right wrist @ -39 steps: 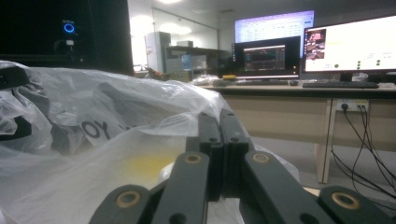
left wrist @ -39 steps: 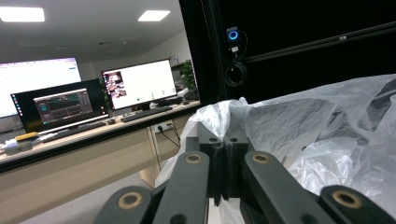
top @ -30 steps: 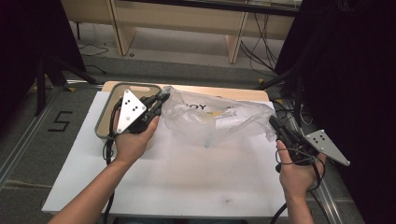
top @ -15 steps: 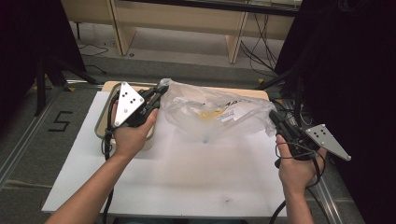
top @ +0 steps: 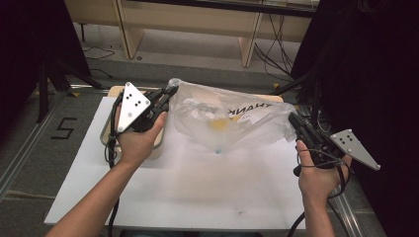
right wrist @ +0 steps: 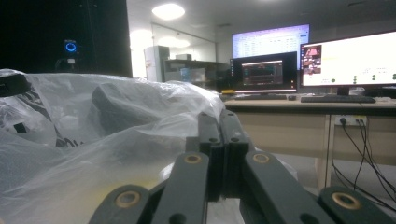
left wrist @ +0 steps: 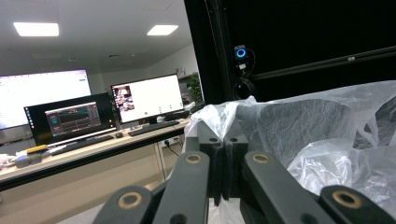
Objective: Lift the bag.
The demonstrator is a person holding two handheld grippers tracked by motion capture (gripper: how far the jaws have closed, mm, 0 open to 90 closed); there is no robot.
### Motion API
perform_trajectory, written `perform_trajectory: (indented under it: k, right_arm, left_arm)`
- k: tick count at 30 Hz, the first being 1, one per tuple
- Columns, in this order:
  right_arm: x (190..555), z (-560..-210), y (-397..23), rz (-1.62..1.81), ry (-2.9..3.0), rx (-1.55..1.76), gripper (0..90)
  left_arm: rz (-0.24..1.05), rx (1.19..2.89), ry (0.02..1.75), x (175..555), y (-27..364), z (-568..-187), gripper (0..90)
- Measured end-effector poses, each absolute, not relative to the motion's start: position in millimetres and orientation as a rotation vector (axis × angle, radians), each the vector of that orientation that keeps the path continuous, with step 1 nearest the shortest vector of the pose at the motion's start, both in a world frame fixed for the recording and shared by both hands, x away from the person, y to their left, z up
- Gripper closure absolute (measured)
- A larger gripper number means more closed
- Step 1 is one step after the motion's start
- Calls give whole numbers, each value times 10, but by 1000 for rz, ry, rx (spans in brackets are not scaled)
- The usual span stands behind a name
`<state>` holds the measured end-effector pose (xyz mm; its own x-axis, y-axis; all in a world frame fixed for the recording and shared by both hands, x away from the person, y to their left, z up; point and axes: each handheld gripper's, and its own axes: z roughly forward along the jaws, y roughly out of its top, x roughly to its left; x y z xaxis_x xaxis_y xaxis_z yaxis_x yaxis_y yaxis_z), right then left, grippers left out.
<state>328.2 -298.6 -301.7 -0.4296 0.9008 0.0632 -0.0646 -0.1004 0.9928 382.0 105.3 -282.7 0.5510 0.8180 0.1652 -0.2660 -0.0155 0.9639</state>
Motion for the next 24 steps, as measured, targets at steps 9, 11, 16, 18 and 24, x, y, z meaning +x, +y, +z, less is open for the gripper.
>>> perform_trajectory:
  k: [9,11,16,18,24]
  right_arm:
    - [3452,-3102,-2980,1595,1433,1022,900]
    - [3506,-3128,-2974,1579,1437,1035,900]
    - [3634,-3188,-2934,1530,1446,1047,900]
    - [3680,-3210,-2917,1514,1454,1046,900]
    - [3798,-3268,-2843,1467,1481,1043,900]
  left_arm:
    - [946,1366,600,4038,1029,-2908,891]
    - [954,1379,611,4095,1013,-2937,890]
    - [965,1401,643,4226,1004,-2995,891]
    - [969,1413,657,4274,1004,-3022,890]
    - [977,1435,684,4359,1019,-3071,890]
